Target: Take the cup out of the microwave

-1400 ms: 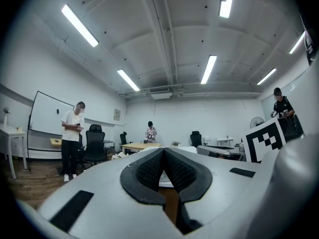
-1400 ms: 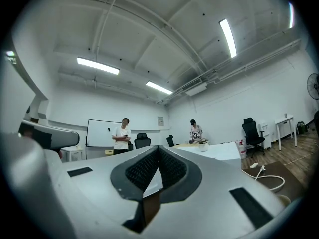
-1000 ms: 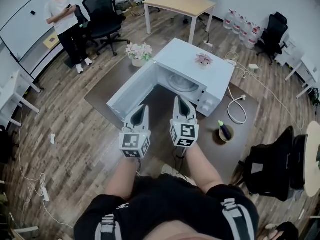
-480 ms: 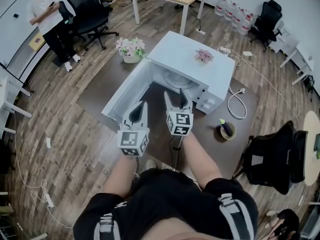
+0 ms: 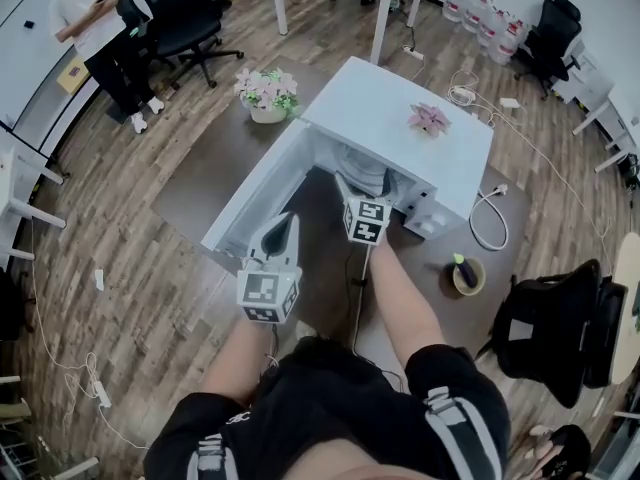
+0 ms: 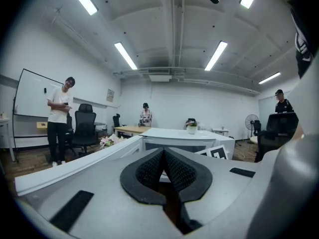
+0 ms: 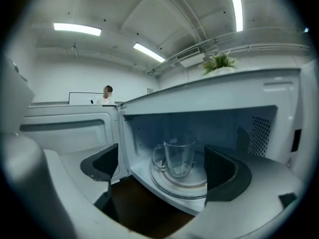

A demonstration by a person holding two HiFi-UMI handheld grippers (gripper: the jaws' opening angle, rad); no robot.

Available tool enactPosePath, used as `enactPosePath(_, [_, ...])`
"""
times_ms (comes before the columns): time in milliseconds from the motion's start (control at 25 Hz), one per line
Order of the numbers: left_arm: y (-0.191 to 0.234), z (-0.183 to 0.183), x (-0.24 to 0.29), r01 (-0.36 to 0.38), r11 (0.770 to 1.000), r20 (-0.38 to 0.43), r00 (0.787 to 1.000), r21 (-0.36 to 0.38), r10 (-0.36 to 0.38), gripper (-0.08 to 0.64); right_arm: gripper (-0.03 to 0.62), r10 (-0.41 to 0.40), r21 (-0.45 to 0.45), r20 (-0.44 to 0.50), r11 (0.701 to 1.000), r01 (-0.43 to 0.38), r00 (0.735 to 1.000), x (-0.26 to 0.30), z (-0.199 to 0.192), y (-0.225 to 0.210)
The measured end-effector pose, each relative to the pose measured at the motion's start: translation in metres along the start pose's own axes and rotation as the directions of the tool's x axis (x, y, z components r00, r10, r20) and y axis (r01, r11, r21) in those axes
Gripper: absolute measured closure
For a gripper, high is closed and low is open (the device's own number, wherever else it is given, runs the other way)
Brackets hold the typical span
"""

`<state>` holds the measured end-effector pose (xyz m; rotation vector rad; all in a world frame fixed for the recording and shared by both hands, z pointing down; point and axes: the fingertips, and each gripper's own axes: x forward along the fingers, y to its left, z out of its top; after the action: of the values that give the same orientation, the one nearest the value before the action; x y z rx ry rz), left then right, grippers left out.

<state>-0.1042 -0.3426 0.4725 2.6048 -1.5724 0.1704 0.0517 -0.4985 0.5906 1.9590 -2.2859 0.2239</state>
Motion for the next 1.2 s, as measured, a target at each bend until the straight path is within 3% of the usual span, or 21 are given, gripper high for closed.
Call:
enactPosePath(320, [0.009,-0.028,0.026,-0.013,1.000,-0.058,0.998,-0.005,0.012,0.558,0.038,-0.025,-0.059,-0.118,0.998,0.019,0.993,0.057,-0.027,-0.025])
enactPosePath(600, [0.009,-0.043,0.034,-0.016,1.000,-0.091,0.996,-0.012,0.015,0.558,0.041,-0.095,-0.088,-0.126,0.993,0.084,0.987,0.075,-0.034,-0.046])
enactPosePath(1040, [0.012,-0.061,0.033,-0.030,1.000,-0.143,0.989,-0.005,0.029,0.558,0.052,-0.034,-0.208,-0.146,0.978,0.003,0.989,0.100,-0.050,-0.038])
enactPosePath(1200, [0.017,-0.070,0.031,-0.036,0.999,-0.170,0.985,-0.009,0.034,0.558,0.057,0.013,-0.204,-0.150,0.978,-0.044,0.989,0.110,-0.049,-0.035])
